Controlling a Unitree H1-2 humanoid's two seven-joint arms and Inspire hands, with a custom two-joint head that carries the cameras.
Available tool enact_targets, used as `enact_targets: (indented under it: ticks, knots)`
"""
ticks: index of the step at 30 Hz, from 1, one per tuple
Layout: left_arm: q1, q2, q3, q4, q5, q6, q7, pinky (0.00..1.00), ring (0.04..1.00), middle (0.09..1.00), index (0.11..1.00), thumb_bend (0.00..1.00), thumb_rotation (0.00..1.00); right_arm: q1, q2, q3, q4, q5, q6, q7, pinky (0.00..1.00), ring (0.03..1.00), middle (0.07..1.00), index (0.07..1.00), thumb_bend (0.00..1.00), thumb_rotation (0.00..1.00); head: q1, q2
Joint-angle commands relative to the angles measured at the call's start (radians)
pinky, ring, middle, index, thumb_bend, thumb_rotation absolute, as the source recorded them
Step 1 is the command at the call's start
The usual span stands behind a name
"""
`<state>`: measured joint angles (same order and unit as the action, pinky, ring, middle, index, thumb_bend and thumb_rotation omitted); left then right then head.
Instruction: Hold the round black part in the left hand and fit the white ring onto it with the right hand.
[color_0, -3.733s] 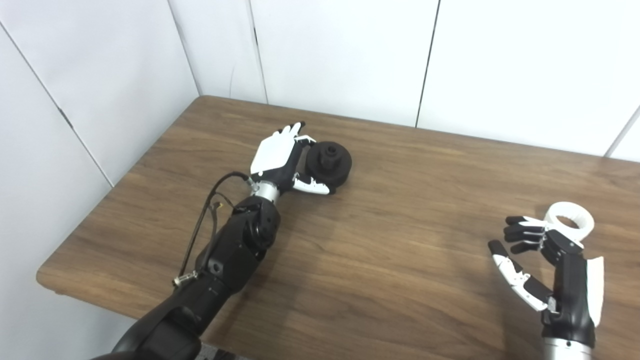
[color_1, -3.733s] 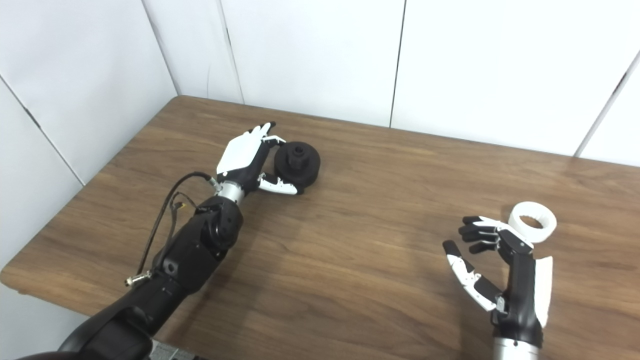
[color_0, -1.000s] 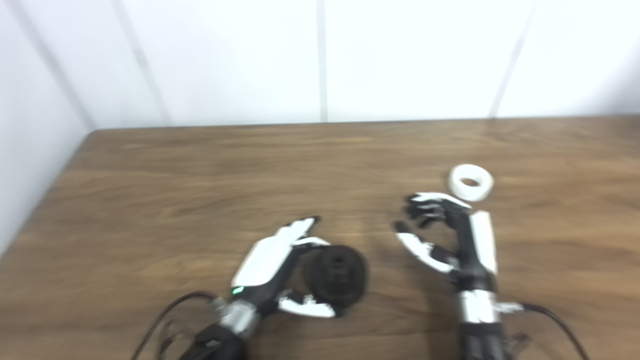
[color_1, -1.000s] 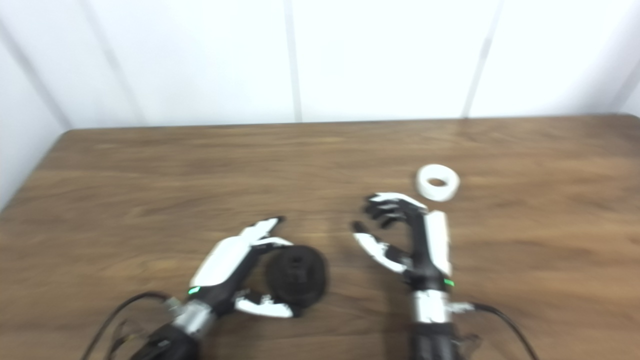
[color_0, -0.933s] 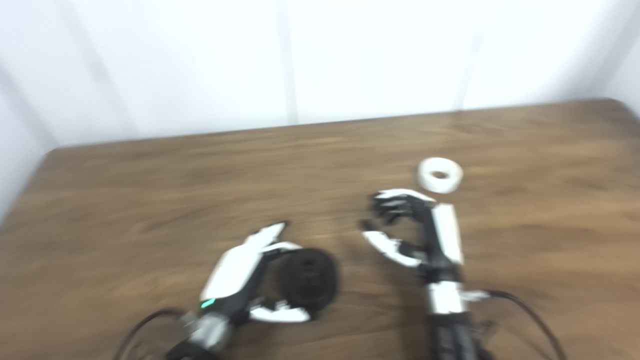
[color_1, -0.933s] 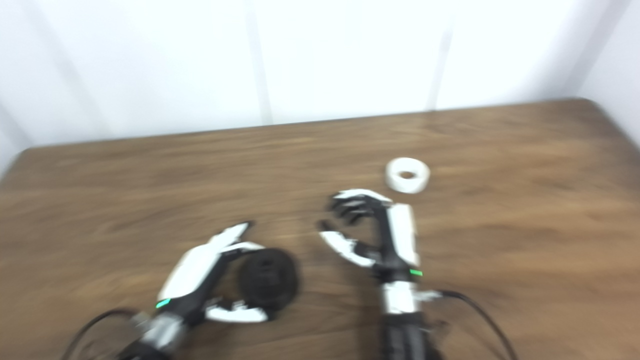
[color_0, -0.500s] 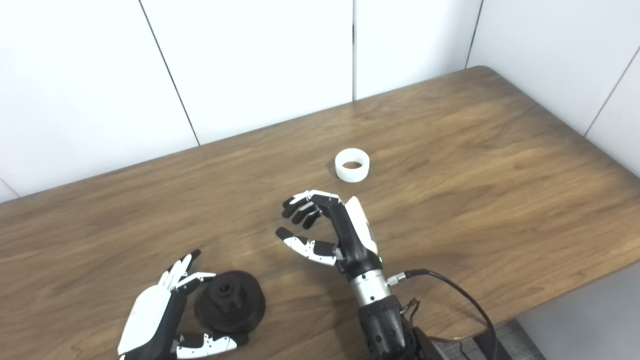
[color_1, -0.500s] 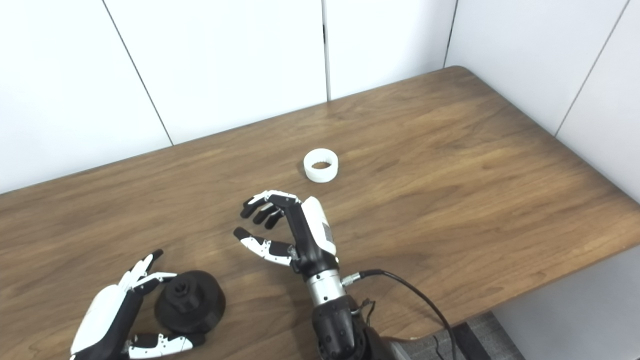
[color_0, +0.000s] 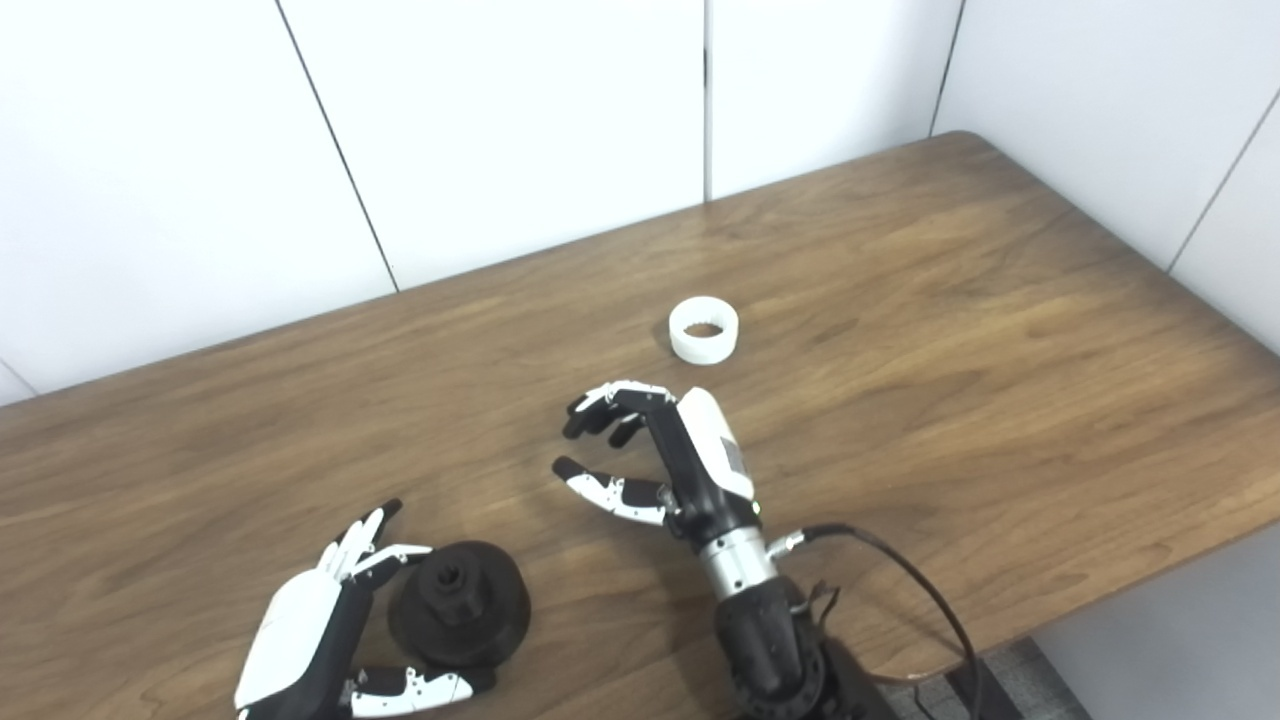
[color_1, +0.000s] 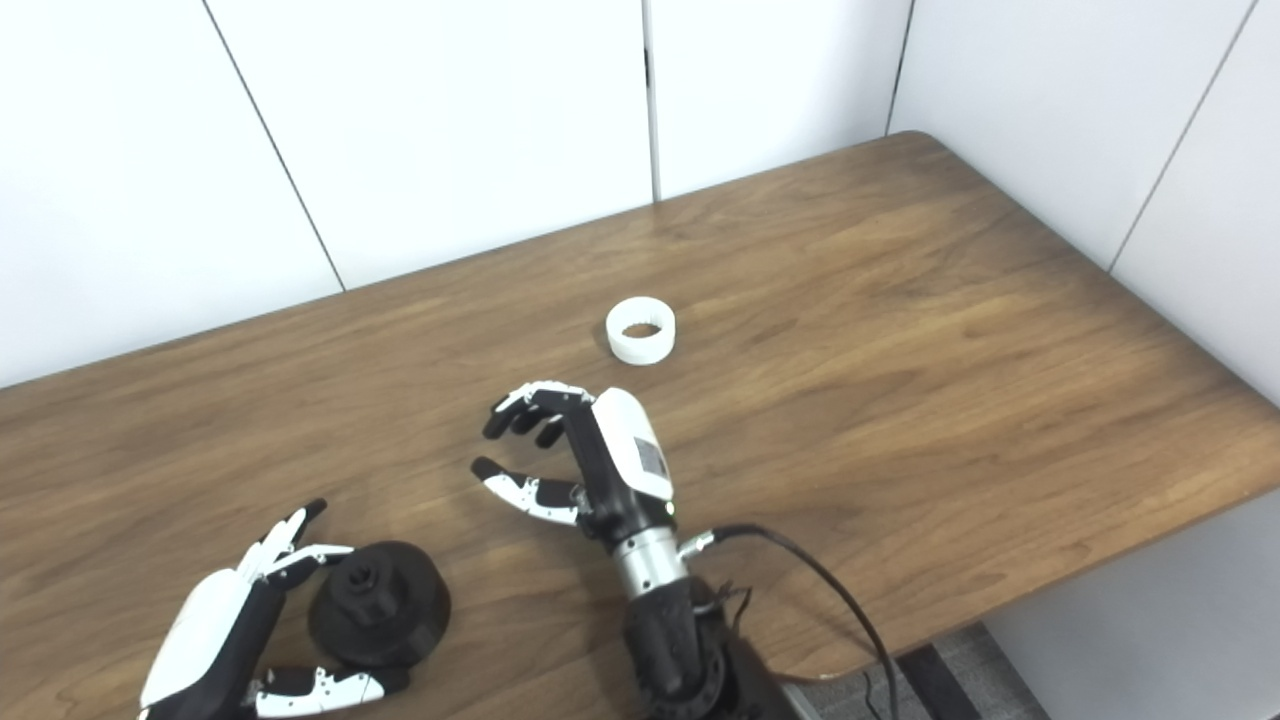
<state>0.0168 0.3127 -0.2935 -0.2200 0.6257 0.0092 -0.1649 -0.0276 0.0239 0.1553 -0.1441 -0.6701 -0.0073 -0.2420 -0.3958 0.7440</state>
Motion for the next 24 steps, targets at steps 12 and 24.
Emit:
enact_targets:
  ticks: [12, 24]
  knots:
    - [-0.023, 0.001, 0.014, -0.005, 0.002, -0.02, -0.001, 1.0, 1.0, 1.0, 0.633, 0.86, 0.35, -0.176, -0.157, -0.094, -0.106, -0.015, 0.096, 0.089, 0.54, 0.658, 0.694, 0.497, 0.5, 0.15, -0.001, 0.004]
    - [-0.032, -0.013, 0.013, -0.002, 0.011, -0.014, -0.001, 1.0, 1.0, 1.0, 0.628, 0.87, 0.32, -0.257, -0.257, -0.116, -0.077, -0.093, 0.282, 0.206, 0.69, 0.833, 0.844, 0.636, 0.59, 0.29, 0.012, -0.003]
